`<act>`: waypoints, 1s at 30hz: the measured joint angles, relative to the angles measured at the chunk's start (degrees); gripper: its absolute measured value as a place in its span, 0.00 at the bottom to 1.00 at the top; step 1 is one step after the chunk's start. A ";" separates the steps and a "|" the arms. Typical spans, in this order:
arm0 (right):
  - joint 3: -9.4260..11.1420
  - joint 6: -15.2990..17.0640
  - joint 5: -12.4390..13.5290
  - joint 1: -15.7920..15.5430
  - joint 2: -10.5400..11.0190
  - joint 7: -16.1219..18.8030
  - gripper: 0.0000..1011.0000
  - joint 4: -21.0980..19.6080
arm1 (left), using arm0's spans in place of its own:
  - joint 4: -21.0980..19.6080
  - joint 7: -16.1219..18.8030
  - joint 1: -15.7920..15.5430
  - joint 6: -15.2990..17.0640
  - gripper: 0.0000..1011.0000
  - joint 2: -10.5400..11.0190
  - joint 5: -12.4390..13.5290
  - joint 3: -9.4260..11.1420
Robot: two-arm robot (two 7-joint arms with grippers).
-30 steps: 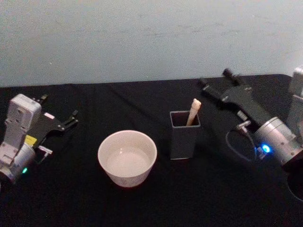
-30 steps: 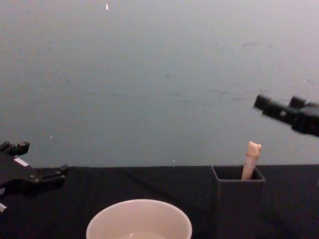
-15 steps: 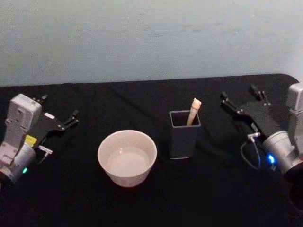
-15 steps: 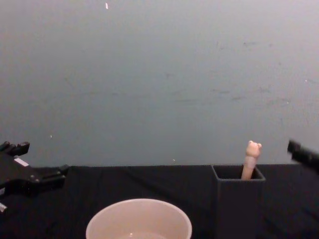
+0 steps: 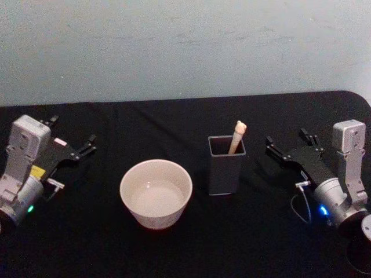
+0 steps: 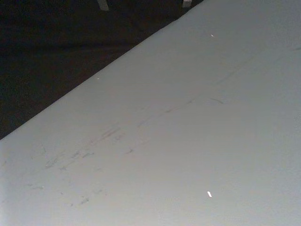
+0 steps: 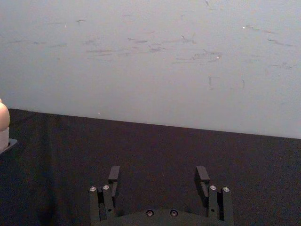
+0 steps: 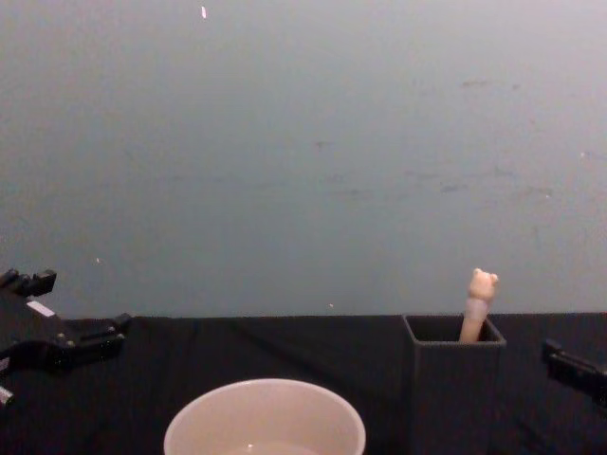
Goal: Pick up the stirring spoon with one hand, stir inside the cup, then place it back in its original position.
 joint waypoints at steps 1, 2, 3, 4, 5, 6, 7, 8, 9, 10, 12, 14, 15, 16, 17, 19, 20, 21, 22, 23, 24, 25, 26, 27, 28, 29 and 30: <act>-0.02 0.00 0.00 -0.02 0.02 0.00 0.99 -0.01 | 0.00 0.00 0.00 0.00 0.99 0.00 0.00 0.00; -0.04 0.00 0.01 -0.03 0.03 0.00 0.99 -0.02 | 0.00 0.00 0.00 0.00 0.99 0.00 0.00 0.00; -0.05 0.00 0.02 -0.04 0.05 0.00 0.99 -0.04 | 0.00 0.00 0.00 0.00 0.99 0.00 0.00 0.00; -0.06 0.00 0.02 -0.04 0.07 0.00 0.99 -0.05 | 0.00 0.00 0.00 0.00 0.99 0.00 0.00 0.00; -0.07 0.00 0.03 -0.05 0.08 0.00 0.99 -0.07 | 0.00 0.00 0.00 0.00 0.99 0.00 0.00 0.00; -0.09 0.00 0.04 -0.05 0.09 0.00 0.99 -0.10 | 0.00 0.00 0.00 0.00 0.99 0.00 0.00 0.00; -0.10 0.00 0.04 -0.06 0.11 0.00 0.99 -0.11 | 0.00 0.00 0.00 0.00 0.99 0.00 0.00 0.00; -0.10 0.00 0.04 -0.06 0.12 0.00 0.99 -0.12 | 0.00 0.00 0.00 0.00 0.99 0.00 0.00 0.00; -0.10 0.00 0.05 -0.06 0.13 0.00 0.99 -0.13 | 0.00 0.00 0.00 0.00 0.99 0.00 0.00 0.00; -0.11 0.00 0.05 -0.07 0.15 0.01 0.99 -0.16 | 0.00 0.00 0.00 0.00 0.99 0.00 0.00 0.00; -0.13 -0.01 0.05 -0.08 0.17 0.01 0.99 -0.19 | 0.00 0.00 0.00 0.00 0.99 0.00 0.00 0.00; -0.13 -0.01 0.05 -0.09 0.18 0.01 0.99 -0.21 | 0.00 0.00 0.00 0.00 0.99 0.00 0.00 0.00; -0.14 -0.01 0.05 -0.09 0.19 0.02 0.99 -0.21 | 0.00 0.00 0.00 0.00 0.99 0.00 0.00 0.00; -0.15 -0.02 0.05 -0.10 0.19 0.02 0.99 -0.23 | 0.00 0.00 0.00 0.00 0.99 0.00 0.00 0.00; -0.16 -0.02 0.05 -0.11 0.20 0.02 0.99 -0.23 | 0.00 0.00 0.00 0.00 0.99 0.00 0.00 0.00; -0.16 -0.03 0.05 -0.12 0.20 0.03 0.99 -0.23 | 0.00 0.00 0.00 0.00 0.99 0.00 0.00 0.00; -0.18 -0.03 0.06 -0.12 0.21 0.03 0.99 -0.24 | 0.00 0.01 0.00 0.00 0.99 0.00 0.00 0.00; -0.18 -0.04 0.05 -0.13 0.22 0.03 0.99 -0.24 | 0.00 0.00 0.00 0.00 0.99 0.00 0.00 0.00; -0.18 -0.04 0.06 -0.13 0.22 0.03 0.99 -0.25 | 0.00 0.00 0.00 0.00 0.99 0.00 0.00 0.00; -0.19 -0.04 0.06 -0.14 0.23 0.04 0.99 -0.26 | 0.00 0.00 0.00 0.00 0.99 0.00 0.00 0.00; -0.19 -0.04 0.06 -0.14 0.23 0.04 0.99 -0.26 | 0.00 0.00 0.00 0.00 0.99 0.00 0.00 0.00; -0.20 -0.04 0.06 -0.14 0.23 0.04 0.99 -0.27 | 0.00 0.00 0.00 0.00 0.99 0.00 0.00 0.00; -0.20 -0.04 0.06 -0.14 0.24 0.04 0.99 -0.28 | 0.00 0.00 0.00 0.00 0.99 0.00 0.00 0.00; -0.20 -0.04 0.06 -0.14 0.25 0.04 0.99 -0.28 | 0.00 0.00 0.00 0.00 0.99 0.00 0.00 0.00; -0.20 -0.04 0.06 -0.14 0.25 0.04 0.99 -0.29 | 0.00 0.00 0.00 0.00 0.99 0.00 0.00 0.00; -0.20 -0.04 0.07 -0.14 0.25 0.04 0.99 -0.29 | 0.00 0.00 0.00 0.00 0.99 0.00 0.00 0.00; -0.20 -0.04 0.07 -0.14 0.26 0.04 0.99 -0.30 | 0.00 0.00 0.00 0.00 0.99 0.00 0.00 0.00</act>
